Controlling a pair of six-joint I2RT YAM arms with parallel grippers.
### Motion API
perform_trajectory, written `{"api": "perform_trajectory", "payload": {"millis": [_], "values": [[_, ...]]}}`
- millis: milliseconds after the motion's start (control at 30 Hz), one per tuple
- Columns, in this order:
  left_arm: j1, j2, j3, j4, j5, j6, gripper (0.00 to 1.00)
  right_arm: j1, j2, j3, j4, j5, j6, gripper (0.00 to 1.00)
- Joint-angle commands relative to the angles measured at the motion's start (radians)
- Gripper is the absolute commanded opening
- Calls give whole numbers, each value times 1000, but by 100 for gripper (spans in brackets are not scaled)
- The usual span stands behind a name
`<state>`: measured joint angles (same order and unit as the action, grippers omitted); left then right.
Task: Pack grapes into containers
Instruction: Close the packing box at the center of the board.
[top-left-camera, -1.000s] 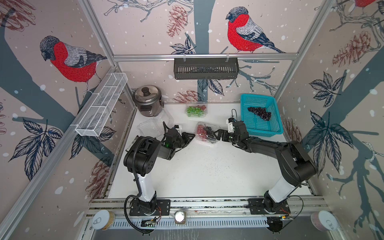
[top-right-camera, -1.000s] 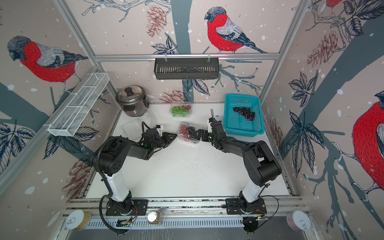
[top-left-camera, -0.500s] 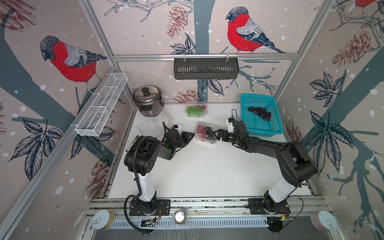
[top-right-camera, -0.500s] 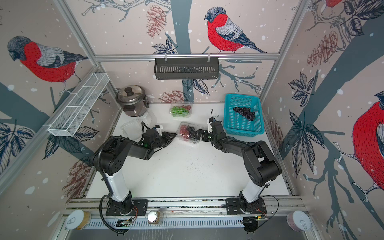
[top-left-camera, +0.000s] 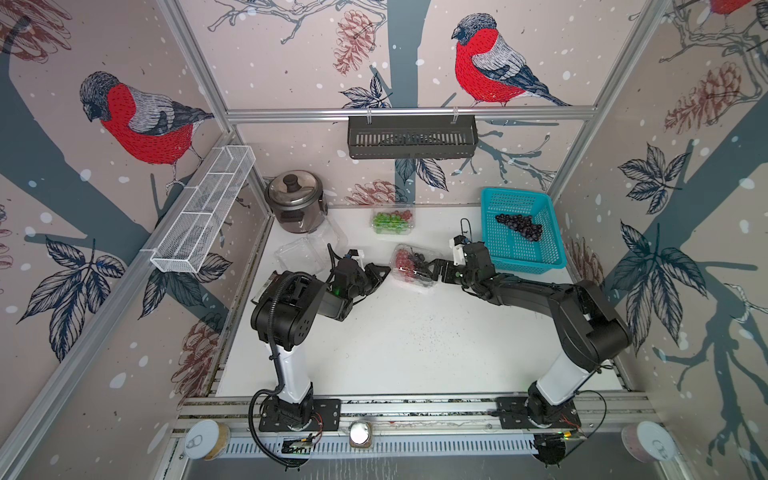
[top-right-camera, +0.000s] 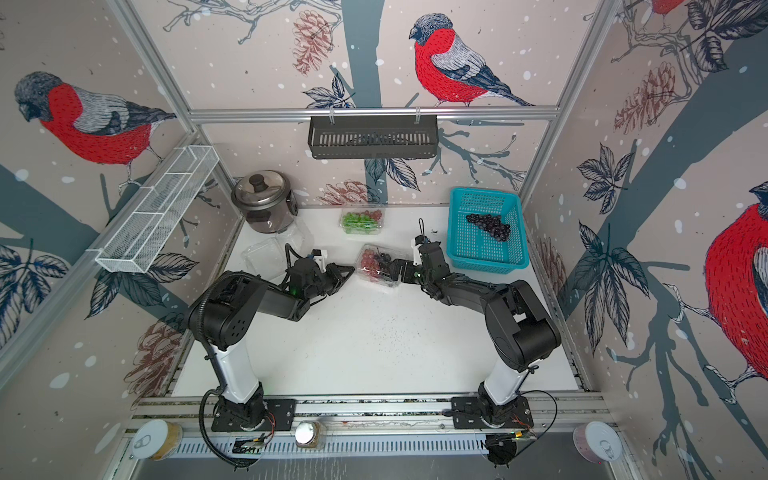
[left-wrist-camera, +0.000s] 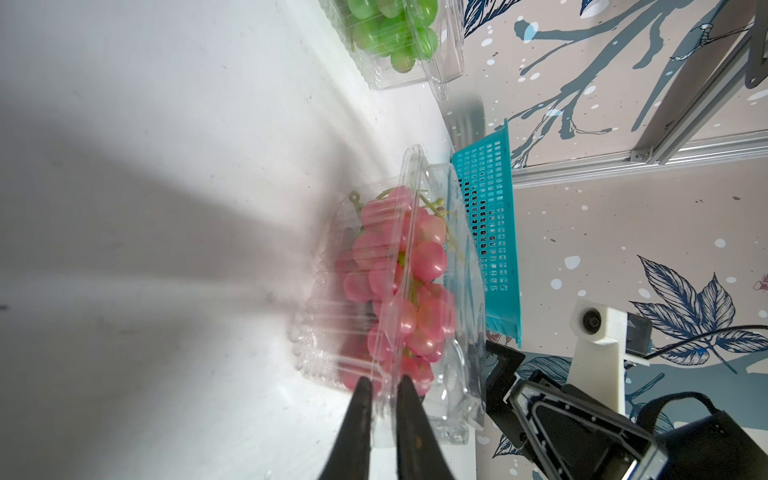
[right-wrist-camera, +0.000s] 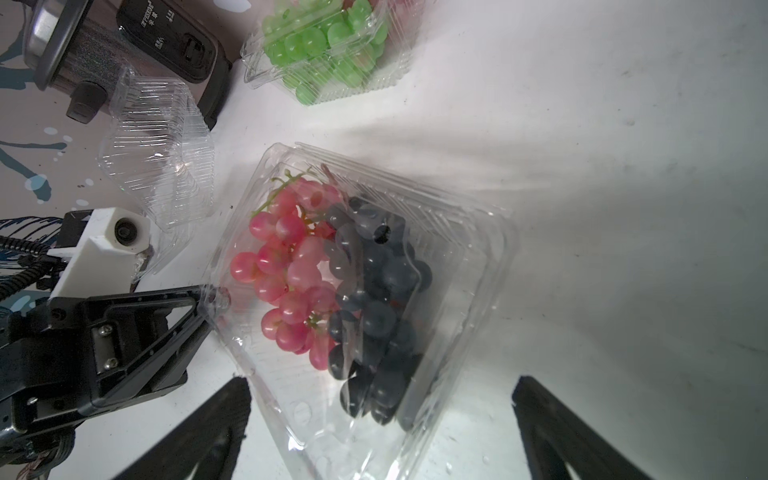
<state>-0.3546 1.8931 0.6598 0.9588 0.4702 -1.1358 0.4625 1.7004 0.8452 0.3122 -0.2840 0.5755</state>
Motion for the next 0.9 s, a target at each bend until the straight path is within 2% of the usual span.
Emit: {"api": "perform_trajectory", "payload": {"millis": [0,667,800,867], "values": [[-6,12,-1,40,-7,1,14,5,8,12,5,-5,-11,100],[-30,-2,-13,51,-24,12,9,11,18,20,-6,2,-15,100],[-27,-59,-9,-40,-46,62,18,9,14,21,-12,8,-15,100],[-28,-99,0,-111,-64,98,33,5,8,20,-18,11,-14,100]]}}
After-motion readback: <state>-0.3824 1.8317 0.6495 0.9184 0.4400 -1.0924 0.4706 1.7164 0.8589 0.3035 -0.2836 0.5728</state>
